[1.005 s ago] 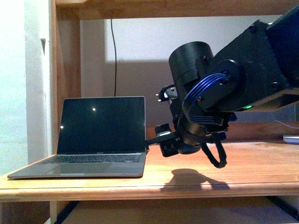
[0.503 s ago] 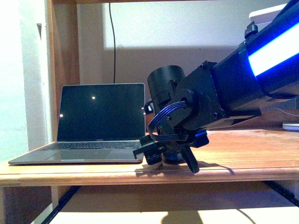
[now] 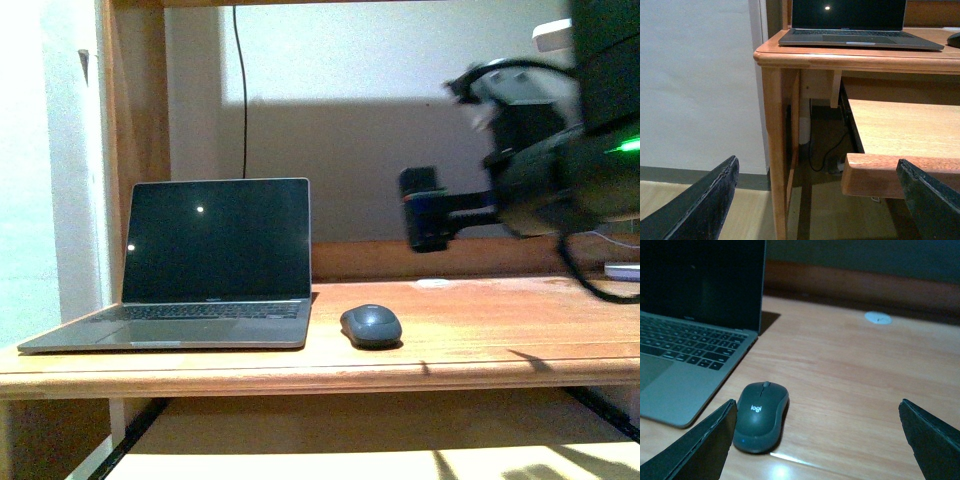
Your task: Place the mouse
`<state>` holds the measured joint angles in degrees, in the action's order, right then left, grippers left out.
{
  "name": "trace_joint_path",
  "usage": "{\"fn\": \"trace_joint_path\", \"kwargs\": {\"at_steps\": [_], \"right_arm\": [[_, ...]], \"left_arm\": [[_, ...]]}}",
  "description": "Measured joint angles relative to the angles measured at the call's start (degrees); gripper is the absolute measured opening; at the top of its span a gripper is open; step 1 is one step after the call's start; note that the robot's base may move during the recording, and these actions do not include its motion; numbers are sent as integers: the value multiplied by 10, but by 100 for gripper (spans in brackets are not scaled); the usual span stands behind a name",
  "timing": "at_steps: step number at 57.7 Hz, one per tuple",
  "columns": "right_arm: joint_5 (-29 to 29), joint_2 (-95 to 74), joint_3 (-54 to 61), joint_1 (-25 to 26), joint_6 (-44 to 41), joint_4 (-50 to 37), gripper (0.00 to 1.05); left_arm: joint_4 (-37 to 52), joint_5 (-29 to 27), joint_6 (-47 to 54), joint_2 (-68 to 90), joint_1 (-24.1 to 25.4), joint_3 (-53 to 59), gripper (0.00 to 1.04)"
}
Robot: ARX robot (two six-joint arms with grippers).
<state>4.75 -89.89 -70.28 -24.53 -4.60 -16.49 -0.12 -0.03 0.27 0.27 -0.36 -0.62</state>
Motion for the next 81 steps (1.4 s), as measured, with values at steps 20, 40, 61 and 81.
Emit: {"fn": "trace_joint_path", "kwargs": {"at_steps": [20,40,61,81], "right_arm": [[-284,317,390,186,-29,10,97],[-407,423,543,261,-117,60,97],[-298,348,591,111,-139,-55,97],[-199,170,560,-13,-103,-195,97]], "left_arm": [[0,0,0,0,0,0,97],[0,0,0,0,0,0,97],[0,0,0,0,0,0,97],[0,0,0,0,0,0,97]]}}
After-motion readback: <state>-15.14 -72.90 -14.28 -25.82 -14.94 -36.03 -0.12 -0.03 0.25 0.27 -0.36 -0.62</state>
